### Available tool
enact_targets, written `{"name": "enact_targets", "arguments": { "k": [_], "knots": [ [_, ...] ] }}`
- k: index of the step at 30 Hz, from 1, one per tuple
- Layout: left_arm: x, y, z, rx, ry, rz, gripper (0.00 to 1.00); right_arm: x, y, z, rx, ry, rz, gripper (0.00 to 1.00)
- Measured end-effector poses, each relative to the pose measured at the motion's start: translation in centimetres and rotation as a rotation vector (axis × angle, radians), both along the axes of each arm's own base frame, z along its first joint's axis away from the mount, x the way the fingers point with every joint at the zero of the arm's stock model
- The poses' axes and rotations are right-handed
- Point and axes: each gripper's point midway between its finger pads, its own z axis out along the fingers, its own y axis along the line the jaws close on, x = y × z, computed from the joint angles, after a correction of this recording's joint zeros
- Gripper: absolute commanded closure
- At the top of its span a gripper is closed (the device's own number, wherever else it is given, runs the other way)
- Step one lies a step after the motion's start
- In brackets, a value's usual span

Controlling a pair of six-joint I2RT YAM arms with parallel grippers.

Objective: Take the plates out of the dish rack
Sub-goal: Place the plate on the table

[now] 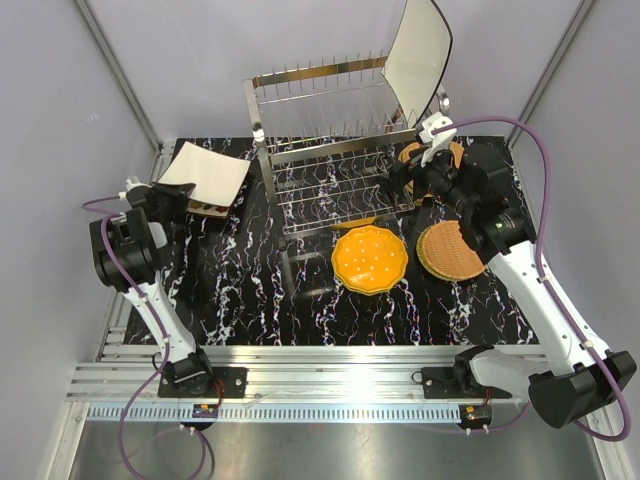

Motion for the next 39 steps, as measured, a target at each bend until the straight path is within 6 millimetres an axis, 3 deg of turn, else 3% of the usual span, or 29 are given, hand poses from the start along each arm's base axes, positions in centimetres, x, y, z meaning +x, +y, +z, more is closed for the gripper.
{"name": "enact_targets", "arguments": {
  "k": [12,17,25,29,39],
  "knots": [
    [-0.2,0.7,-0.6,-0.01,0.023,0.029,0.59,0.1,-0.2,0.0,0.0,0.0,-0.006,0.0],
    [-0.5,1.0,-1.2,-0.009,0.051,0.035,0.4,0.1,-0.3,0.0,0.0,-0.001,-0.008,0.0],
    [-1.6,1.0,0.0,0.04,0.108,0.035,0.09,-0.2,-0.5,0.5,0.005,-0.014,-0.01,0.0],
    [-2.1,1.0,0.1,0.055,0.158,0.023,0.01,-0.5,-0.6,1.1,0.011,-0.027,-0.009,0.0],
    [-3.6,1.4,0.5,0.122,0.291,0.013,0.01,-1.3,-0.9,1.8,0.019,-0.048,-0.008,0.0]
  ]
}}
